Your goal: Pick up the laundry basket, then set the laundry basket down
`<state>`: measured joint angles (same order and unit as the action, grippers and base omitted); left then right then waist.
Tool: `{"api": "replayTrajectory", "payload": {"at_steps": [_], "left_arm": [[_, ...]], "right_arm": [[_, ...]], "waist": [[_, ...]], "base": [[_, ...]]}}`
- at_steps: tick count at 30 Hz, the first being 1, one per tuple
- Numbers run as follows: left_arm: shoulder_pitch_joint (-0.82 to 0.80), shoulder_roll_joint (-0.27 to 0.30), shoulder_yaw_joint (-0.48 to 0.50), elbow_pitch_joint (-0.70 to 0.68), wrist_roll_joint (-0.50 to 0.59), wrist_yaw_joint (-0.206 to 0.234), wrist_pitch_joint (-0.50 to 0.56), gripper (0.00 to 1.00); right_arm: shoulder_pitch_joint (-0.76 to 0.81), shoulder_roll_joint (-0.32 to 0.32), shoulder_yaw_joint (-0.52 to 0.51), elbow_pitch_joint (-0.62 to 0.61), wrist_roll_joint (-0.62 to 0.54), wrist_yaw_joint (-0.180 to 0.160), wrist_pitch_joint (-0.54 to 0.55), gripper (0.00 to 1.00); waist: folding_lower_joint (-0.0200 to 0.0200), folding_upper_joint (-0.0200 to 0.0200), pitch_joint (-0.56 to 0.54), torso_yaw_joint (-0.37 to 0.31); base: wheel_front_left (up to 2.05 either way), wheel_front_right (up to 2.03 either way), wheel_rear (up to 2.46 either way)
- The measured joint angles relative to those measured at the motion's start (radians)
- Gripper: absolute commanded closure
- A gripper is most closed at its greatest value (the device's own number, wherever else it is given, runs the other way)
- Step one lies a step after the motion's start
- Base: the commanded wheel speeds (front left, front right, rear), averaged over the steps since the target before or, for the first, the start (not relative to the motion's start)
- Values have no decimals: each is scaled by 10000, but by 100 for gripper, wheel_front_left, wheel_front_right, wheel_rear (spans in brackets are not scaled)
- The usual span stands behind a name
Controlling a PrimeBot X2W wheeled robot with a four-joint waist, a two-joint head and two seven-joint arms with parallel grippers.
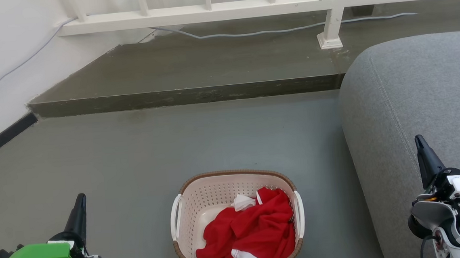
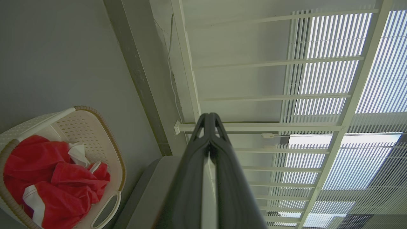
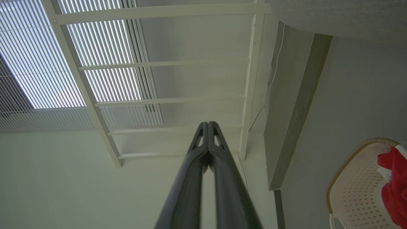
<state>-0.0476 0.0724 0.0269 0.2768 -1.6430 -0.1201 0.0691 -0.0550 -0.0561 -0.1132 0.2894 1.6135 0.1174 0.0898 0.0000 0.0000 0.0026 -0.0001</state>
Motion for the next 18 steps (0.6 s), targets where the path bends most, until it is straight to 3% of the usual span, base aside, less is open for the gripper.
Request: {"api": "replayTrajectory", "payload": {"at_steps": [18], "left_arm": [[-60,0,8,13,0,0,2,100]], "right_arm": [[-2,4,-12,-10,0,0,2,100]], "waist": [[0,0,0,0]], "base": [[0,0,0]]}}
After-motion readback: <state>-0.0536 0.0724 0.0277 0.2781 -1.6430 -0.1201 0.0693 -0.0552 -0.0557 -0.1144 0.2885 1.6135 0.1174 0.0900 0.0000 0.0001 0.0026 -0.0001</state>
